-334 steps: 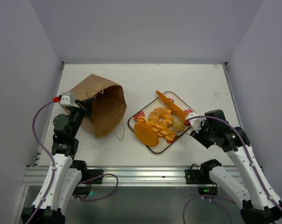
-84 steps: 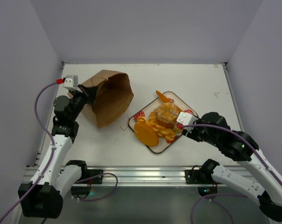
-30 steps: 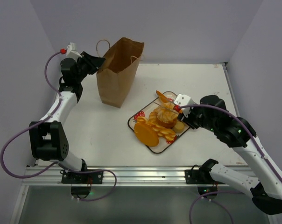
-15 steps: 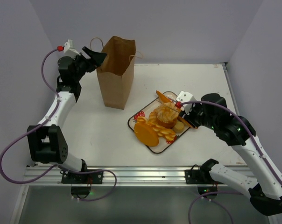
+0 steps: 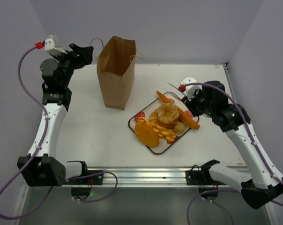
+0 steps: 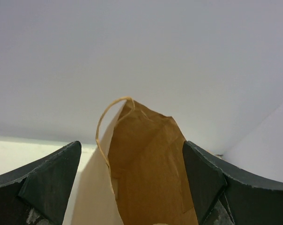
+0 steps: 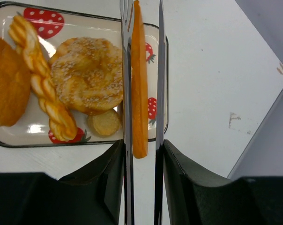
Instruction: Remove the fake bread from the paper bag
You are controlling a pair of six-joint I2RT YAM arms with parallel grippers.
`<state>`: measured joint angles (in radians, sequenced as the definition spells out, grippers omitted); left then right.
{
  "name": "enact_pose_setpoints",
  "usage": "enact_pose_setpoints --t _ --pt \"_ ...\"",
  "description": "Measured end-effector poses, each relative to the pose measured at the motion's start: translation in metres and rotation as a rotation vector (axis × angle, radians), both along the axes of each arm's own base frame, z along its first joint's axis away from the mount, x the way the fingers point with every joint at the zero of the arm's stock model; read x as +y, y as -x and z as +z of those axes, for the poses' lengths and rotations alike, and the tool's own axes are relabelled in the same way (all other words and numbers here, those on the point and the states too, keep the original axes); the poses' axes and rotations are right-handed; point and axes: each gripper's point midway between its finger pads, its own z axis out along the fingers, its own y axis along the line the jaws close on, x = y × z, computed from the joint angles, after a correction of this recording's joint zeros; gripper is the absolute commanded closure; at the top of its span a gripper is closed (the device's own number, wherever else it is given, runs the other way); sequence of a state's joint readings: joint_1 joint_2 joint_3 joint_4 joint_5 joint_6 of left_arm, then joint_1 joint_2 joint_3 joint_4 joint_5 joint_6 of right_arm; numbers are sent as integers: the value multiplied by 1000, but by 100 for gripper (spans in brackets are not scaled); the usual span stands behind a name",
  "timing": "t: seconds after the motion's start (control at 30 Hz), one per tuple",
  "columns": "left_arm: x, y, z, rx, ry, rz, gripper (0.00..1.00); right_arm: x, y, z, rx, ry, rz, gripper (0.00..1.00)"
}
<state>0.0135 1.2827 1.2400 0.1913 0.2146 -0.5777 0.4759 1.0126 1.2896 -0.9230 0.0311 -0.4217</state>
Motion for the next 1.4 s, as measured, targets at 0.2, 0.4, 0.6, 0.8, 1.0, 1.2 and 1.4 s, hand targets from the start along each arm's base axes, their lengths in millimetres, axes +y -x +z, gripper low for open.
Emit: enact_pose_setpoints --t 0.2,0.4,0.6,0.8,1.0,1.2,1.4 --pt "26 56 35 -122 -142 144 4 -49 -59 -6 64 -105 -261 62" --pt "43 113 8 -147 -236 242 4 -108 -117 -50 149 -173 -504 62" --pt "47 128 -77 -10 -298 249 3 -138 -151 -109 213 -154 -631 60" --pt "34 139 -140 87 -361 209 1 -166 -166 -178 331 -99 -724 57" --pt "30 150 -157 83 -394 208 0 -185 -156 -222 449 -85 -766 50" --pt "27 153 -158 73 -416 206 1 -196 -142 -238 526 -86 -781 25" --pt "25 155 -154 58 -417 207 0 -195 -138 -237 534 -97 -771 23"
